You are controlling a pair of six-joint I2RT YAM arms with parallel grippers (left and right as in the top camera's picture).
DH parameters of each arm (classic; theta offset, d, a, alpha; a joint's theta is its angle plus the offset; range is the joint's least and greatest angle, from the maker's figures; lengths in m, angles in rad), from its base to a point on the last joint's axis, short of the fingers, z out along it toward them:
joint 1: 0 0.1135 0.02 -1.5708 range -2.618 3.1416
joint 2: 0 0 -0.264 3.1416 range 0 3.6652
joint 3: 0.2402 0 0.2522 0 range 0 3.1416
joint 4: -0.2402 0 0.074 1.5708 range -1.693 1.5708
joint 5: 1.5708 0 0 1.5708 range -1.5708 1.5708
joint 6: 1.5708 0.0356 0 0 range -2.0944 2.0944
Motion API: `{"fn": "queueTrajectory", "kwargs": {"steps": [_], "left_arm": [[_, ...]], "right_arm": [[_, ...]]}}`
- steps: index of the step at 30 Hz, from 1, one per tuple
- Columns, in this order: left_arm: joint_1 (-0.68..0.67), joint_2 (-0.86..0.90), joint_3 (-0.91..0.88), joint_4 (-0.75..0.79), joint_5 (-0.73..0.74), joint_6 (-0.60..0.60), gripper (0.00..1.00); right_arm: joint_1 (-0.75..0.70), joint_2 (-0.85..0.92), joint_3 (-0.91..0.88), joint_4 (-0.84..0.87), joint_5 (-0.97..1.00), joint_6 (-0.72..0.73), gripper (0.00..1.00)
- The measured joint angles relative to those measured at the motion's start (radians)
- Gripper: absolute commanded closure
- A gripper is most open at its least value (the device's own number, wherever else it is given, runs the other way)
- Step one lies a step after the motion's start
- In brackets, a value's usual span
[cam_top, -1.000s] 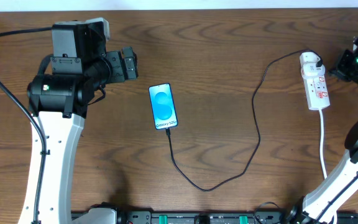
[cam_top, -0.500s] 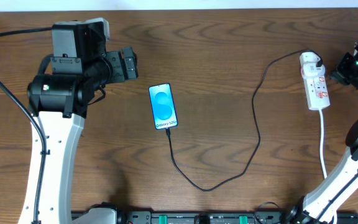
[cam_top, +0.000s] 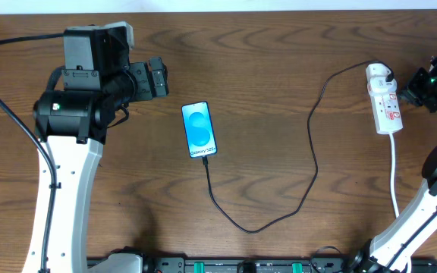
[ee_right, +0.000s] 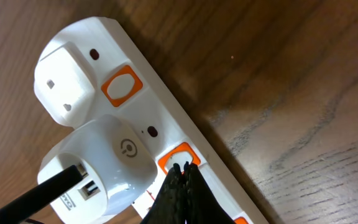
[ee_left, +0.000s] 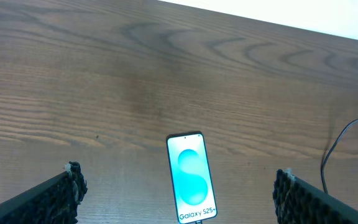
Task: Plug charger to phone and switch on socket
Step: 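Press the orange switch beside the charger with the right gripper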
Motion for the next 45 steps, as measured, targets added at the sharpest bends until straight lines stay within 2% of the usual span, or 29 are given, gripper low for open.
{"fn": "queueTrajectory", "kwargs": {"steps": [18,45], "left_arm": [[0.000,0.000,0.000,0.000,0.000,0.000,0.02],[0.000,0.000,0.000,0.000,0.000,0.000,0.02]], "right_arm": [[0.000,0.000,-0.089,0.130,-0.023,0.001,0.99],[-0.001,0.000,-0.097,0.141,-0.050,-0.056,0.99]]}}
